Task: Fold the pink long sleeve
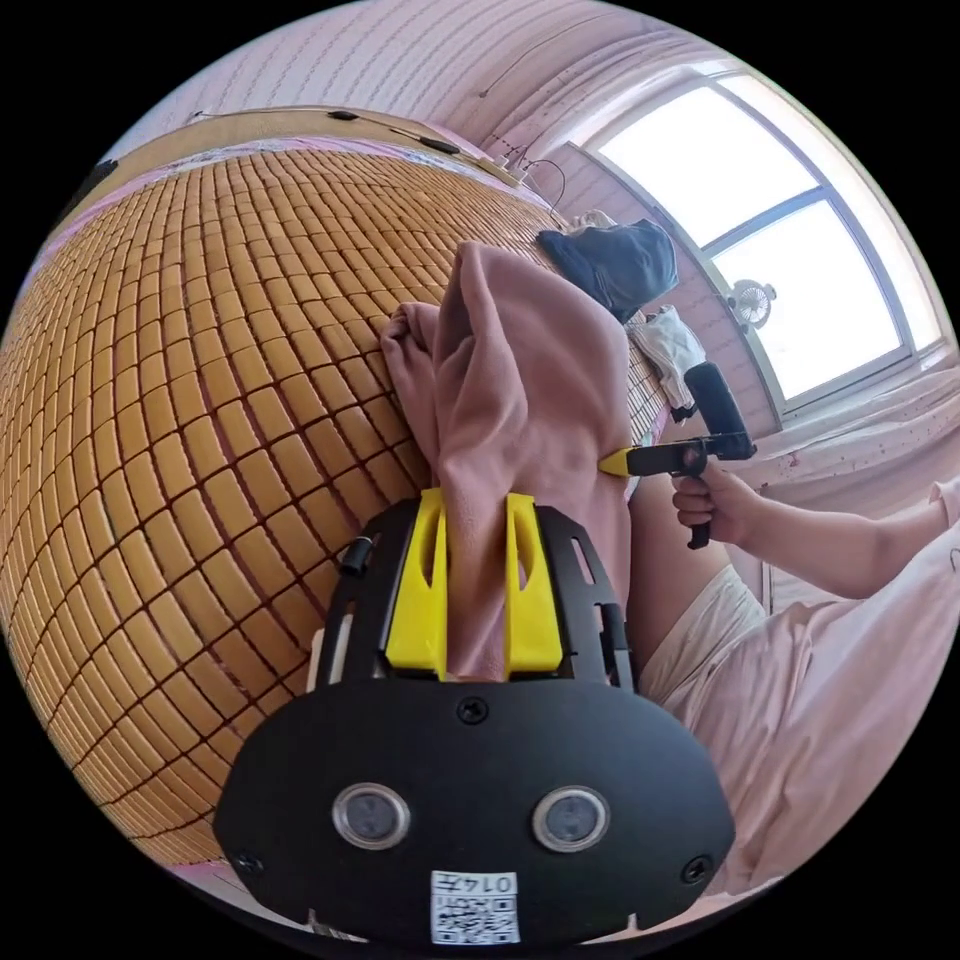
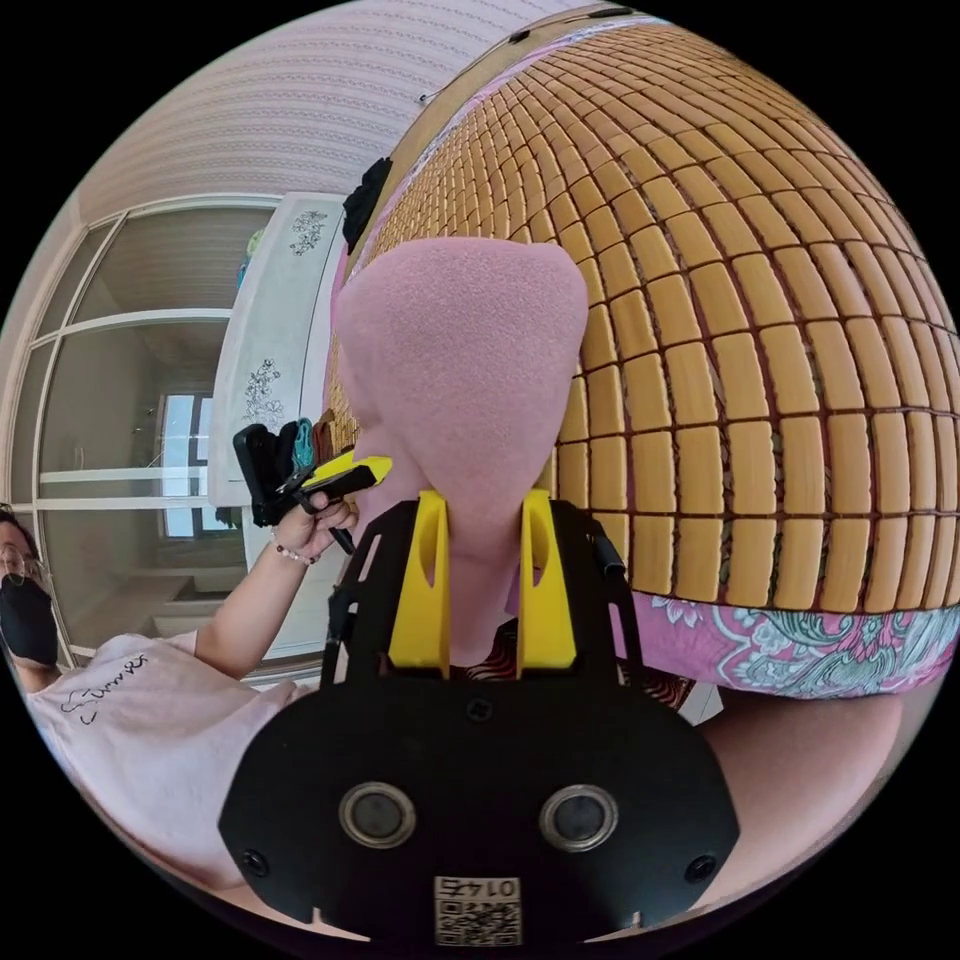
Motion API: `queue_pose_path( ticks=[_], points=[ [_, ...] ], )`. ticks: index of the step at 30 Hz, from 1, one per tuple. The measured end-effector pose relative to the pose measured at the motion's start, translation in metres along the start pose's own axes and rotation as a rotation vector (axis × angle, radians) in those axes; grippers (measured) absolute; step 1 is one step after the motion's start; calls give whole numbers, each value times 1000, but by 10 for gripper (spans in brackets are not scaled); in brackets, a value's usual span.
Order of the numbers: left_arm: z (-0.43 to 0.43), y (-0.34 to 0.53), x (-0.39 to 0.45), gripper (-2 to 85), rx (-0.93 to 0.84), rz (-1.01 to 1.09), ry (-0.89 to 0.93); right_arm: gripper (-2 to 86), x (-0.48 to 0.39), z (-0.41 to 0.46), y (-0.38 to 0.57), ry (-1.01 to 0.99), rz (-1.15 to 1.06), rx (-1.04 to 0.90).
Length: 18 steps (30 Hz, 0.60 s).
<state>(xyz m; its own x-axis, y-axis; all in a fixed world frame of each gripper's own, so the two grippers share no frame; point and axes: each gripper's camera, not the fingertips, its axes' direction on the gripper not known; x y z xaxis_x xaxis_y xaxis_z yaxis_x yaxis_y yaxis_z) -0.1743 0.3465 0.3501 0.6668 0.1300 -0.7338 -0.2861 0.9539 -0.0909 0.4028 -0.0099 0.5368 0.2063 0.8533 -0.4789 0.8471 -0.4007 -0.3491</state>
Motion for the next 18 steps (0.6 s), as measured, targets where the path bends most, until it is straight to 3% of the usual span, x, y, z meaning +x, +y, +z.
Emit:
queue_pose_path(
  ticks=[8, 12, 18],
  points=[
    [-71, 101, 44, 63, 187, -60, -162, 94, -87, -1, -3, 30, -273, -119],
    [-143, 197, 55, 62, 485, -255, -186, 93, -168, 19, -18, 20, -525, -209],
    [-265, 324, 95, 62, 911, -423, -431, 93, -367, 81, -33, -34, -1065, -387]
  ],
)
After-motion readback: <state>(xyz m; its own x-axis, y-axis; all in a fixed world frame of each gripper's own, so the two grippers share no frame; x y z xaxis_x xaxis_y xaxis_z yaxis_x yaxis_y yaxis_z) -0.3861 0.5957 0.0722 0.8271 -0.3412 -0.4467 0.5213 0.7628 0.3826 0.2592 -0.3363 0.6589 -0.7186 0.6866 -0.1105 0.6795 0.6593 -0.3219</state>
